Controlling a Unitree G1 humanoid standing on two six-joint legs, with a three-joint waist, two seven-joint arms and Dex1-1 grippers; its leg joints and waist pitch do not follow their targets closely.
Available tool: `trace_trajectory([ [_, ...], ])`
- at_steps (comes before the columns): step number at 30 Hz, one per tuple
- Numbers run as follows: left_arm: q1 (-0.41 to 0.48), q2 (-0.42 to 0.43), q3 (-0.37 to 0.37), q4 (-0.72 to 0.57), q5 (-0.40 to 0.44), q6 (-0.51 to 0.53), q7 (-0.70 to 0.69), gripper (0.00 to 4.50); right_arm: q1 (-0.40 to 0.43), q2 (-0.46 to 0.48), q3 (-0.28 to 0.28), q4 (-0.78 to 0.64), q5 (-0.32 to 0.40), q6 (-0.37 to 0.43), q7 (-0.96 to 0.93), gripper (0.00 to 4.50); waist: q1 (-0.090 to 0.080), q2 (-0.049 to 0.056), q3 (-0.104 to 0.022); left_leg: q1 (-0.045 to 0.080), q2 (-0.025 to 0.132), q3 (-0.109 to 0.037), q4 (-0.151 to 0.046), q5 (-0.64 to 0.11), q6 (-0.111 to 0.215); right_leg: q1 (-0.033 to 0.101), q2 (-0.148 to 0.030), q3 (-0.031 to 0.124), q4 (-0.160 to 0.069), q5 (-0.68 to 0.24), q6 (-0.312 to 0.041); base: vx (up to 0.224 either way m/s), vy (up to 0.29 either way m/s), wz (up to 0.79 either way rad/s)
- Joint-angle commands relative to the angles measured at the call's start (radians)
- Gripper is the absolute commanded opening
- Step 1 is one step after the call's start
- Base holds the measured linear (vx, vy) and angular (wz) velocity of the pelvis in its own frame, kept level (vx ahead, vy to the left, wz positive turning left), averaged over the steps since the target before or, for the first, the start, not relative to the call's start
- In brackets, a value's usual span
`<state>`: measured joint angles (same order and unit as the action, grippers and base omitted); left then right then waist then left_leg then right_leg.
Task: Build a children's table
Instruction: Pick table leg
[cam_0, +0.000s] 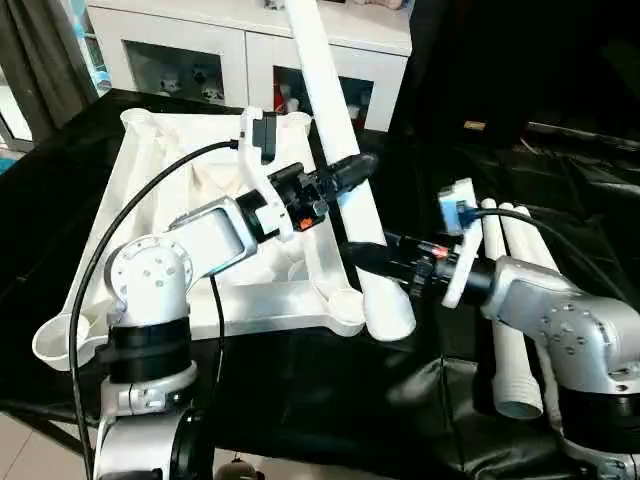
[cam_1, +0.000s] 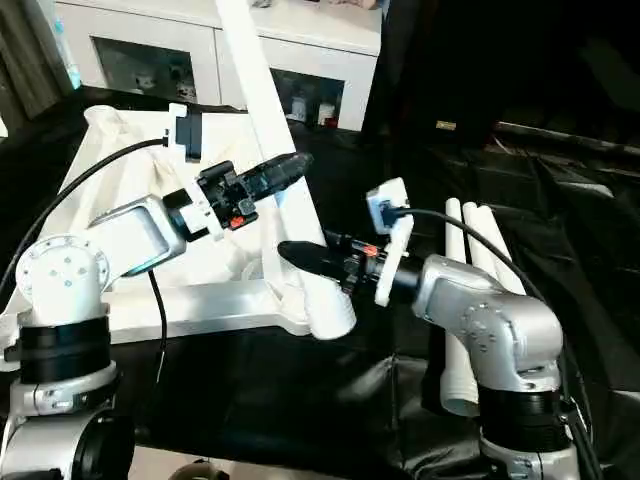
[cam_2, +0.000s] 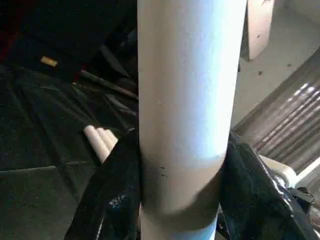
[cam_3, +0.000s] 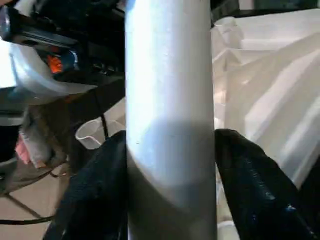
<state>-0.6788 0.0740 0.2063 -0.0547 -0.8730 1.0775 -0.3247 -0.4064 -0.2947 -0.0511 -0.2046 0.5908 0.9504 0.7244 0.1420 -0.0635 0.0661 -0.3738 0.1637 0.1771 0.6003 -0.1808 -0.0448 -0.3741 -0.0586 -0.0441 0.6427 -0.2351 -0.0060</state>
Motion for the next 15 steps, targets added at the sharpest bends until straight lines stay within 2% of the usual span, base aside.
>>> trace_trajectory([
  [1, -0.036, 0.007, -0.058, -0.013, 0.042, -0.029, 0.005, 1.82, -0.014, -0.03, 0.035, 0.017, -0.082, -0.033, -0.055, 2.99, -0.002, 0.006, -0.065, 0.017, 0.063, -0.028, -0.073, -0.098, -0.054, 0.041, -0.087, 0.052, -0.085, -0.067, -0.126, 0.0, 0.0, 0.0],
  [3, -0.036, 0.007, -0.058, -0.013, 0.042, -0.029, 0.005, 1.82, -0.014, -0.03, 0.035, 0.017, -0.082, -0.033, -0.055, 3.01, -0.003, 0.007, -0.065, 0.018, 0.063, -0.028, -0.074, -0.097, -0.054, 0.041, -0.087, 0.053, -0.085, -0.068, -0.122, 0.0, 0.0, 0.0],
  [4, -0.05, 0.021, -0.094, -0.008, 0.084, -0.052, 0.007, 1.82, -0.025, -0.025, 0.061, 0.022, -0.107, -0.034, -0.089, 3.01, -0.004, 0.011, -0.065, 0.019, 0.063, -0.029, -0.074, -0.097, -0.055, 0.04, -0.087, 0.053, -0.086, -0.063, -0.126, 0.0, 0.0, 0.0],
  [7, -0.061, 0.026, -0.117, -0.003, 0.112, -0.065, 0.005, 1.81, -0.032, -0.015, 0.079, 0.025, -0.12, -0.023, -0.117, 3.01, -0.005, 0.01, -0.066, 0.019, 0.062, -0.028, -0.073, -0.094, -0.055, 0.04, -0.086, 0.053, -0.083, -0.049, -0.13, 0.0, 0.0, 0.0],
  [8, -0.067, 0.031, -0.137, -0.002, 0.135, -0.075, 0.007, 1.81, -0.039, -0.007, 0.106, 0.026, -0.137, -0.003, -0.143, 3.01, -0.006, 0.012, -0.066, 0.019, 0.063, -0.028, -0.073, -0.091, -0.057, 0.041, -0.086, 0.052, -0.082, -0.038, -0.138, 0.0, 0.0, 0.0],
  [10, -0.072, 0.036, -0.149, 0.0, 0.15, -0.082, 0.007, 1.81, -0.045, -0.004, 0.124, 0.026, -0.148, 0.011, -0.158, 3.01, -0.006, 0.012, -0.067, 0.019, 0.062, -0.029, -0.073, -0.088, -0.06, 0.041, -0.085, 0.051, -0.079, -0.027, -0.14, 0.0, 0.0, 0.0],
  [11, -0.073, 0.039, -0.153, 0.001, 0.155, -0.085, 0.007, 1.81, -0.047, -0.004, 0.13, 0.026, -0.151, 0.015, -0.162, 2.73, -0.007, 0.013, -0.068, 0.019, 0.063, -0.028, -0.073, -0.085, -0.064, 0.042, -0.086, 0.052, -0.077, -0.006, -0.148, 0.0, 0.0, 0.0],
  [14, -0.079, 0.042, -0.157, 0.007, 0.164, -0.094, 0.003, 1.81, -0.051, 0.002, 0.133, 0.034, -0.153, 0.032, -0.176, 2.63, -0.007, 0.012, -0.067, 0.019, 0.062, -0.027, -0.072, -0.09, -0.062, 0.043, -0.086, 0.053, -0.077, 0.002, -0.151, 0.0, 0.0, 0.0],
  [15, -0.083, 0.043, -0.16, 0.011, 0.169, -0.099, 0.001, 1.81, -0.052, 0.003, 0.136, 0.039, -0.155, 0.04, -0.18, 2.46, -0.006, 0.012, -0.067, 0.019, 0.062, -0.027, -0.072, -0.094, -0.063, 0.044, -0.087, 0.053, -0.078, -0.003, -0.151, 0.0, 0.0, 0.0],
])
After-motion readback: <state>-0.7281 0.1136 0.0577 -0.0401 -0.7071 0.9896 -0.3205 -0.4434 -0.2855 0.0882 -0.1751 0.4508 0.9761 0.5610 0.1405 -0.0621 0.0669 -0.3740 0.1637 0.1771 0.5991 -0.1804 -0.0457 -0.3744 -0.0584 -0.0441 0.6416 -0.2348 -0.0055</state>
